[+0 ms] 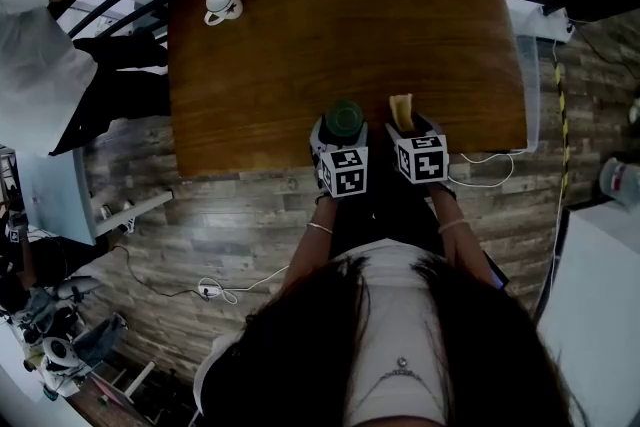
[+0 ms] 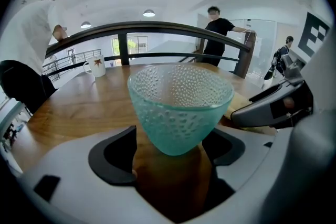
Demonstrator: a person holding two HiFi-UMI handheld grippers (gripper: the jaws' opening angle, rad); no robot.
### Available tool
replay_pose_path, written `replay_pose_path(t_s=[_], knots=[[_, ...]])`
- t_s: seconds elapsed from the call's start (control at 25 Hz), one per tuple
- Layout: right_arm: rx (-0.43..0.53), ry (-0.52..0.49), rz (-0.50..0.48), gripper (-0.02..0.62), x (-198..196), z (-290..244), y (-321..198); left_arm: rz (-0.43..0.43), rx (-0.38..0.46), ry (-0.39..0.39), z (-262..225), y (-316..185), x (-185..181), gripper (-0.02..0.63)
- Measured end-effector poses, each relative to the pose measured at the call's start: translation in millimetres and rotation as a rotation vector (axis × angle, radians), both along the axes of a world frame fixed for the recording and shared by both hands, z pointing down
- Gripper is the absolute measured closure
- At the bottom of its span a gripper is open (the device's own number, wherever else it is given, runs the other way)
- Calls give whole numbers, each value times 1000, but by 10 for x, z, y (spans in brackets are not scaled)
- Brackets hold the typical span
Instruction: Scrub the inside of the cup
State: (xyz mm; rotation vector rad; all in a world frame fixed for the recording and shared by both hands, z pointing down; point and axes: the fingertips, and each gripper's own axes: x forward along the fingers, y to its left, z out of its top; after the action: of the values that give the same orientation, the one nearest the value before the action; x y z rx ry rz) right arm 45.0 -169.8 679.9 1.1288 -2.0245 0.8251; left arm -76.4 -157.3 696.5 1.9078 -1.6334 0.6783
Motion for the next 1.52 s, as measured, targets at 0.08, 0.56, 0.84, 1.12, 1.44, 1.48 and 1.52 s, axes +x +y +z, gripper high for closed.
replay_pose_path(t_s=[0.08,0.56,0.84,1.12,1.44,1.48,1.52], knots=[[-2,4,0,314,-1,20,-3,0,8,-13,0,-32,14,222],[32,74,-6,314,10,110,-18,-5,59,-100,46,-191,19,222],[57,118,-22,338,2,67,0,2,92,-139,32,-166,28,222],[74,152,-28,449,14,42,48,20,97,-153,14,-141,28,249],[60,117,-11,484,-27,23,63,37,75,-152,22,-143,3,252],[60,110,-6,486,-33,7,57,41,71,-153,26,-141,0,253],[63,107,-4,488,-36,-9,50,45,67,-154,29,-135,-3,253]])
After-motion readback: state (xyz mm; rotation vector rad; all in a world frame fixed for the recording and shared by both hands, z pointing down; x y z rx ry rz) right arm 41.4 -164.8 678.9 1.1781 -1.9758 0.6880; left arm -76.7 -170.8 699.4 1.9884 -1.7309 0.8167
